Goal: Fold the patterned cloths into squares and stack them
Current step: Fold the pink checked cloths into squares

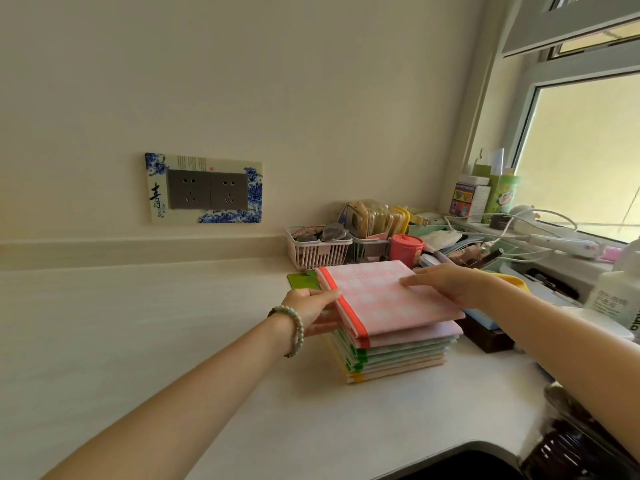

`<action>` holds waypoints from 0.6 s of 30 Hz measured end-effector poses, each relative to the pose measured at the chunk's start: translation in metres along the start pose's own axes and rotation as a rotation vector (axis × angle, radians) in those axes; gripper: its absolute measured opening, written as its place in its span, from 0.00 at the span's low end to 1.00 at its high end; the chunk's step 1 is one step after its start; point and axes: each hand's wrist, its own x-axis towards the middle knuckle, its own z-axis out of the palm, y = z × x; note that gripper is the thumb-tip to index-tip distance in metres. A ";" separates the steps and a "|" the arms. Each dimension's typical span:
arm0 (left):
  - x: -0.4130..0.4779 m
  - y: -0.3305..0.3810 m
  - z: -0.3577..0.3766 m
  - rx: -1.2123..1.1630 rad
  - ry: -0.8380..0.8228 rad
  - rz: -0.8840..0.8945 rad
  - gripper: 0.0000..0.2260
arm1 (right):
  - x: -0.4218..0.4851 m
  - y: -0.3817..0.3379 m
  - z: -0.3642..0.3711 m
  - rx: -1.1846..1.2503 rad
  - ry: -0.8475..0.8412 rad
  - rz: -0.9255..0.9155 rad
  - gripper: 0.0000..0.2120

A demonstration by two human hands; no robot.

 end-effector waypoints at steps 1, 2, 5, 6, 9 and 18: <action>0.002 -0.001 -0.001 0.037 0.027 -0.006 0.15 | -0.001 0.000 0.001 -0.045 0.000 0.011 0.34; 0.002 -0.002 -0.001 0.067 0.045 -0.002 0.21 | 0.000 0.002 0.001 -0.060 -0.009 0.034 0.38; 0.005 -0.006 -0.001 0.107 0.011 -0.064 0.46 | -0.001 0.008 -0.002 0.048 -0.105 0.187 0.47; 0.002 -0.006 0.002 0.078 -0.036 -0.090 0.45 | -0.003 0.010 -0.003 0.090 -0.136 0.218 0.45; -0.001 -0.010 0.012 -0.086 -0.137 -0.134 0.32 | -0.007 0.015 -0.001 0.104 -0.166 0.237 0.41; 0.002 -0.015 0.005 -0.096 -0.132 -0.102 0.26 | -0.018 0.009 0.014 0.068 -0.211 0.189 0.43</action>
